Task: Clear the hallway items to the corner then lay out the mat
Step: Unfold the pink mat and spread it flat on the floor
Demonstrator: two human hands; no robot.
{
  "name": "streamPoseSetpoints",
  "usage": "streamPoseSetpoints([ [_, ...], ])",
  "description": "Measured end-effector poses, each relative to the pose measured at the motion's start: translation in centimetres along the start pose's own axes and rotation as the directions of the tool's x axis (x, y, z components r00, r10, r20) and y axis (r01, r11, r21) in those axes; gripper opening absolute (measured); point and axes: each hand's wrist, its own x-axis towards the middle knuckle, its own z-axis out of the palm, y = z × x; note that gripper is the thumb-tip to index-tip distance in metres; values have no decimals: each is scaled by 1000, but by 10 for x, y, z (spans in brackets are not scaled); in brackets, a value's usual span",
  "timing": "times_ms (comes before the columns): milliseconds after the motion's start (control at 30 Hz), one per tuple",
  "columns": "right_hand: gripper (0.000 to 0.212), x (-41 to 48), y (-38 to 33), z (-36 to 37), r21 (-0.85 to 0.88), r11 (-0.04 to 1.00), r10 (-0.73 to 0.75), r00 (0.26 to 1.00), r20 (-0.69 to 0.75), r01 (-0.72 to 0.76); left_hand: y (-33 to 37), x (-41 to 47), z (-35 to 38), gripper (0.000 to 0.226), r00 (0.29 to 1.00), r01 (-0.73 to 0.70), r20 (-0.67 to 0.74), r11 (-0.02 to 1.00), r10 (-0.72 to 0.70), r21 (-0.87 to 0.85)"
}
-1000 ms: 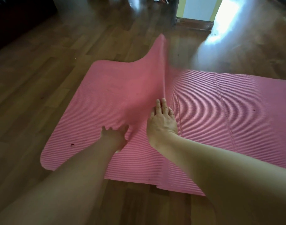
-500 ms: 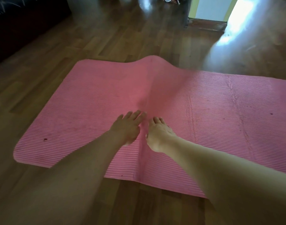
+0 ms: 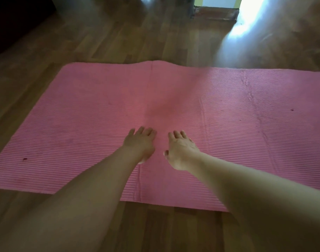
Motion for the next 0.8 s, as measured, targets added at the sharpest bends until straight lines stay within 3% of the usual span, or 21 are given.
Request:
streamPoseSetpoints([
  [300, 71, -10, 61, -20, 33, 999, 2, 999, -51, -1, 45, 2, -20, 60, 999, -34, -34, 999, 35, 36],
  [433, 78, -21, 110, -43, 19, 1000, -22, 998, -62, 23, 74, 5, -48, 66, 999, -33, 0, 994, 33, -106],
  [800, 80, -48, 287, -97, -94, 995, 11, 990, -143, -25, 231, 35, -119, 71, 993, -110, 39, 993, 112, -36],
])
